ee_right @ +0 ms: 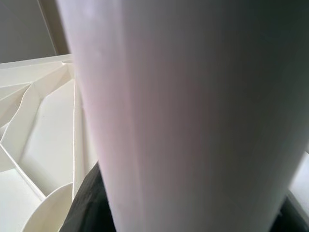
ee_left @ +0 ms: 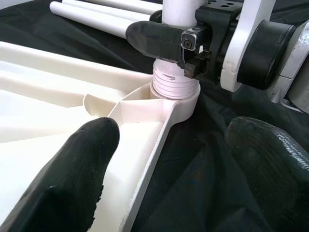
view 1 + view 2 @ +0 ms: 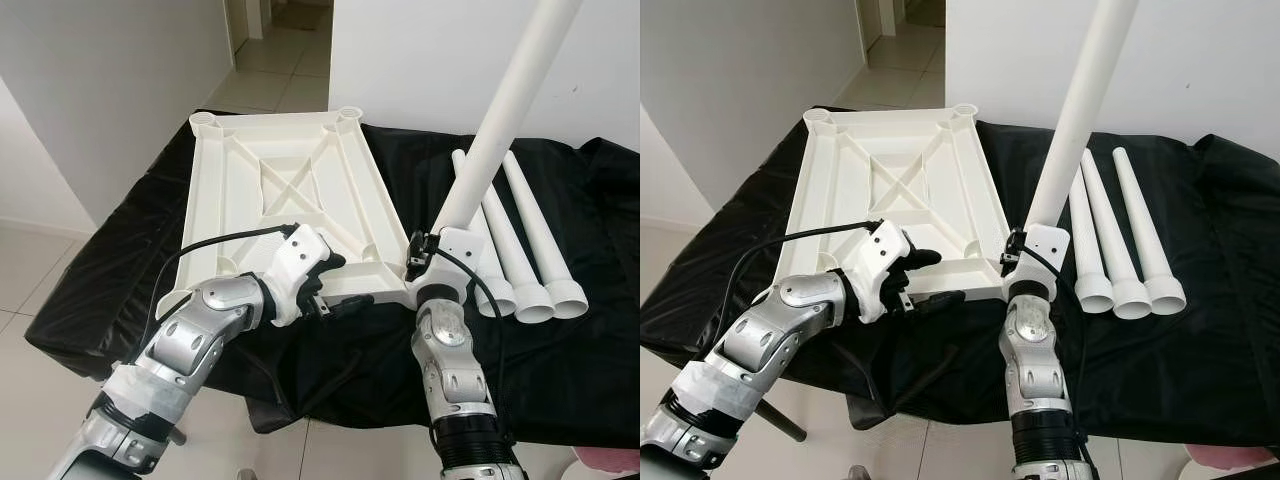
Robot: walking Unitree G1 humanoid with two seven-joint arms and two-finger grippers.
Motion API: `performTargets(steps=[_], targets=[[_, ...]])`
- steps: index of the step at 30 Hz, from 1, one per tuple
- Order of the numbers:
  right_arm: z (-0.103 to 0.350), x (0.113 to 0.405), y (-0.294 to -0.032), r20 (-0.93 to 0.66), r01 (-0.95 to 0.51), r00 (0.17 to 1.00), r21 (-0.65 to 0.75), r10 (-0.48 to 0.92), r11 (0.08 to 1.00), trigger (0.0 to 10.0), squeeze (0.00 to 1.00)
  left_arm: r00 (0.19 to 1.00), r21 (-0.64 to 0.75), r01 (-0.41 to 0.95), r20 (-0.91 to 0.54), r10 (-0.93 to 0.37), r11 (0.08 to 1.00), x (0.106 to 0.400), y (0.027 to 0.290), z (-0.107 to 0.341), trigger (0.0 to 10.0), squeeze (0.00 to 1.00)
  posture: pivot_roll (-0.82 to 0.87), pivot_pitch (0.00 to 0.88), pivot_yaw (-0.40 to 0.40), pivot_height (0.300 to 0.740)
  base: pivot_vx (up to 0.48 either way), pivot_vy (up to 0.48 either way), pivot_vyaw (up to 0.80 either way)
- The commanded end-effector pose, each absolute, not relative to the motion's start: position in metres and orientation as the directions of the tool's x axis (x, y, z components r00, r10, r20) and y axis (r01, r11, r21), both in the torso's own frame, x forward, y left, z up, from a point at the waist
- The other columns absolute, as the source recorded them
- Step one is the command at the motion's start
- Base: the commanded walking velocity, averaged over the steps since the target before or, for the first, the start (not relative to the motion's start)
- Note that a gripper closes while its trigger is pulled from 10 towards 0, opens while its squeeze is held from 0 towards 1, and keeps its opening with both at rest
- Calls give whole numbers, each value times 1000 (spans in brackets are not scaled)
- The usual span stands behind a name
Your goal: Building children table
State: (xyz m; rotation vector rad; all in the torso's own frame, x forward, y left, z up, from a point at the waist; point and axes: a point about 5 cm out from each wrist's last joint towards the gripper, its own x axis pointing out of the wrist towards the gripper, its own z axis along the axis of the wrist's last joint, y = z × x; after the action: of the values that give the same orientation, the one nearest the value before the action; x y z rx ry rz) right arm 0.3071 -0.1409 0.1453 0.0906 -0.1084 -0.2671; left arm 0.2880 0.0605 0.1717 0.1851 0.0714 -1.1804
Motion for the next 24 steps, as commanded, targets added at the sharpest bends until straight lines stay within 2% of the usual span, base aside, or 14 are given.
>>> performTargets(steps=[1, 10, 11, 14, 20, 23, 24], targets=[[134, 302, -149, 32, 313, 947, 107, -318, 944, 10000, 0, 391, 99, 920, -170, -905, 379, 288, 64, 168, 10000, 0, -35, 0, -6, 740, 0, 0, 0], [140, 300, -141, 76, 265, 959, 110, -274, 958, 10000, 0, 400, 100, 916, -173, -900, 388, 287, 66, 167, 10000, 0, -33, 0, -11, 740, 0, 0, 0], [141, 301, -140, 81, 245, 963, 129, -256, 961, 10000, 1000, 400, 101, 916, -175, -900, 388, 287, 67, 166, 10000, 0, -33, 0, -12, 740, 0, 0, 0], [141, 301, -140, 86, 230, 966, 142, -243, 963, 10000, 1000, 401, 102, 916, -176, -899, 388, 287, 67, 166, 10000, 0, -33, 0, -12, 740, 0, 0, 0], [144, 297, -138, 137, 100, 983, 156, -122, 983, 10000, 1000, 405, 107, 914, -180, -896, 392, 288, 69, 166, 10000, 0, -39, 0, -11, 740, 0, 0, 0], [146, 295, -145, 158, 34, 986, 115, -52, 993, 10000, 1000, 405, 106, 914, -179, -897, 392, 288, 69, 166, 10000, 0, -41, 0, -9, 740, 0, 0, 0], [147, 296, -148, 164, 17, 986, 104, -34, 994, 10000, 506, 404, 106, 914, -179, -897, 391, 288, 69, 166, 10000, 0, -42, 0, -8, 740, 0, 0, 0]])
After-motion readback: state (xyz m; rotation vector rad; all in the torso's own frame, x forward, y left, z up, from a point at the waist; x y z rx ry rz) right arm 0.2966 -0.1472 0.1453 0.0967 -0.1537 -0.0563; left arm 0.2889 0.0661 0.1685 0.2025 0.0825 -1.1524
